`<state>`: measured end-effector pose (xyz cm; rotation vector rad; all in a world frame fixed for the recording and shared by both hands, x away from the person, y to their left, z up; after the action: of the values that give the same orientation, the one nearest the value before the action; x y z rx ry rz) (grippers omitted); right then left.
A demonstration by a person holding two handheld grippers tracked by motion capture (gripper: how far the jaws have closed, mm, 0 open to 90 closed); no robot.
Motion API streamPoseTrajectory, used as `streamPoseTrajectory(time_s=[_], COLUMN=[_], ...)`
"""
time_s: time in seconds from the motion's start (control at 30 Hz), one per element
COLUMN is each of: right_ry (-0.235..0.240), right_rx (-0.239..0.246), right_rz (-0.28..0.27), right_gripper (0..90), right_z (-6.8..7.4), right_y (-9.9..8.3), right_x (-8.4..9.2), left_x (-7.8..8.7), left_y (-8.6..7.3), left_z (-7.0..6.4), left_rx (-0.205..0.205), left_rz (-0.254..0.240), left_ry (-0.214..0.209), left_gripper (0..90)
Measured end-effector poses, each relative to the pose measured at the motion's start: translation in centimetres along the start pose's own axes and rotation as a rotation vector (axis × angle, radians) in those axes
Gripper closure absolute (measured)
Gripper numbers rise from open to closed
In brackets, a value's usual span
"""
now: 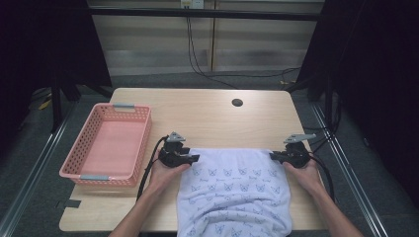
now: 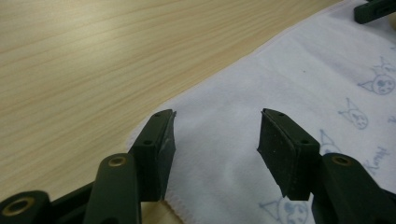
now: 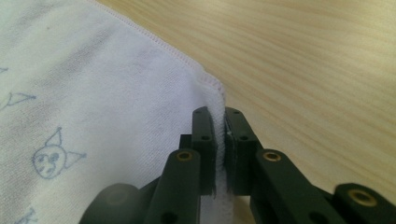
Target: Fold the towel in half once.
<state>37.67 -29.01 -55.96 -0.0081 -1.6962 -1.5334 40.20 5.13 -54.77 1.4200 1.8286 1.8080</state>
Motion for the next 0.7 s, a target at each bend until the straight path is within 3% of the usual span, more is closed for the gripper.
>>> streamPoseTrajectory(time_s=[0.07, 0.17, 0.27, 0.4, 0.47, 0.53, 0.6, 0.63, 0.7], right_ry=[0.001, 0.01, 0.003, 0.0, 0.005, 0.014, 0.023, 0.029, 0.043], right_rx=[-0.008, -0.01, -0.014, -0.014, -0.018, -0.027, -0.027, -0.029, -0.045], right_rz=[0.004, 0.003, -0.001, -0.001, -0.001, -0.002, -0.004, -0.004, -0.02], right_gripper=[86.2, 86.3, 85.9, 85.6, 85.6, 85.7, 85.7, 85.8, 85.7], right_z=[0.0, -0.1, -0.2, -0.2, -0.1, 0.0, 0.0, 0.1, 0.1], right_y=[-0.1, -0.1, 0.0, -0.1, -0.1, -0.1, 0.0, 0.0, 0.3], right_x=[0.1, 0.1, 0.1, 0.1, 0.1, 0.1, 0.0, 0.0, 0.3], left_x=[0.2, 0.4, 0.2, -0.2, -0.6, -1.1, -1.3, -1.4, -1.3], left_y=[0.1, -0.1, -0.6, -0.8, -0.7, -0.6, -0.7, -0.8, -1.0], left_z=[0.7, 1.3, 1.7, 1.7, 1.6, 0.6, -0.1, -0.6, -0.8], left_rx=[0.024, 0.02, -0.002, -0.012, -0.038, -0.007, -0.025, -0.014, 0.04], left_rz=[-0.017, -0.016, 0.013, 0.003, -0.003, 0.021, 0.048, 0.055, 0.068], left_ry=[0.027, 0.058, 0.061, 0.051, 0.054, -0.039, -0.052, -0.081, -0.119], left_gripper=[45.4, 45.2, 45.2, 45.1, 46.8, 57.7, 70.5, 80.0, 85.5])
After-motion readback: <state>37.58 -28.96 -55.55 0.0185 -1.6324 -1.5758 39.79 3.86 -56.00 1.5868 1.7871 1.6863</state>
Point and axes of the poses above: each handheld gripper's, and its own axes: x roughly backward along the jaws, y roughly out of its top, z roughly to its left, the point moved 8 cm from there along -x, roughly forward along the jaws, and after that the axes turned 12 degrees about -z, right-handed, at the moved point
